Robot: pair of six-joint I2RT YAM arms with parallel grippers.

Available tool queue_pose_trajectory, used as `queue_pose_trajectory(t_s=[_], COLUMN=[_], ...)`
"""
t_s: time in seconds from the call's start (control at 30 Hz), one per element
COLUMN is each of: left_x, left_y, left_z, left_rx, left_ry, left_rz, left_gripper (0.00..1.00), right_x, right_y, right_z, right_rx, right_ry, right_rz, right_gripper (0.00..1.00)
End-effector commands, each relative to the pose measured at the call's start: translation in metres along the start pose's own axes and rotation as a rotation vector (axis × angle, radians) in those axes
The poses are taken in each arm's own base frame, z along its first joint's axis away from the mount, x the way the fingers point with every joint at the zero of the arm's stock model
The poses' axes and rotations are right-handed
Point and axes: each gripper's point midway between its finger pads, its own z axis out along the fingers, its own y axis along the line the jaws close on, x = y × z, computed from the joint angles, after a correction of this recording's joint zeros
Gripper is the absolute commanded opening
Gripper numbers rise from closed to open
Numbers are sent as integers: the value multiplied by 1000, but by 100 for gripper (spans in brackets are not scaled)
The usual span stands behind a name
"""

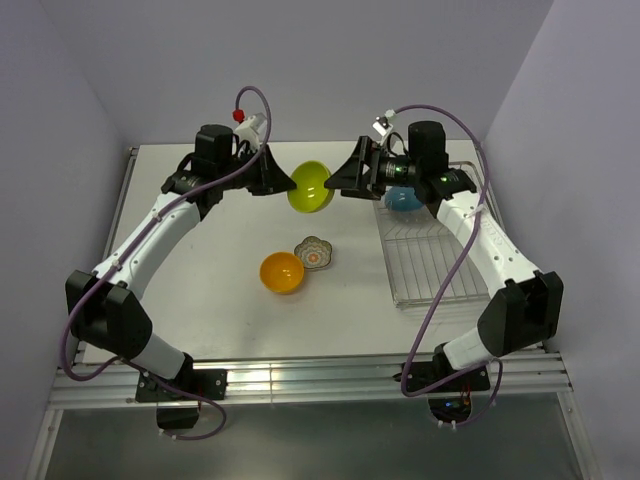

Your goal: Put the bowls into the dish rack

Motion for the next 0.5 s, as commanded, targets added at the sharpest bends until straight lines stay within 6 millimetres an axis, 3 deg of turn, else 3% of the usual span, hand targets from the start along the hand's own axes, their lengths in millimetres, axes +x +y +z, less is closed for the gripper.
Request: queue_pose_trajectory(t_s=[0.0,0.2,0.47], left_x=[-22,-25,-22], left_y=[-26,-32,-38], left_z=[-11,-13,-15], left_rx=[78,106,141], left_ry=[-86,-93,-93], left_rz=[39,37,25], left_gripper=[0,0,0], right_x=[-8,3,3], right_y=[12,12,18], right_z=[6,14,19], right_rx=[-22,-48,-87], right_ry=[-22,22,42], right_rz=[-6,23,37], right_gripper=[100,100,100])
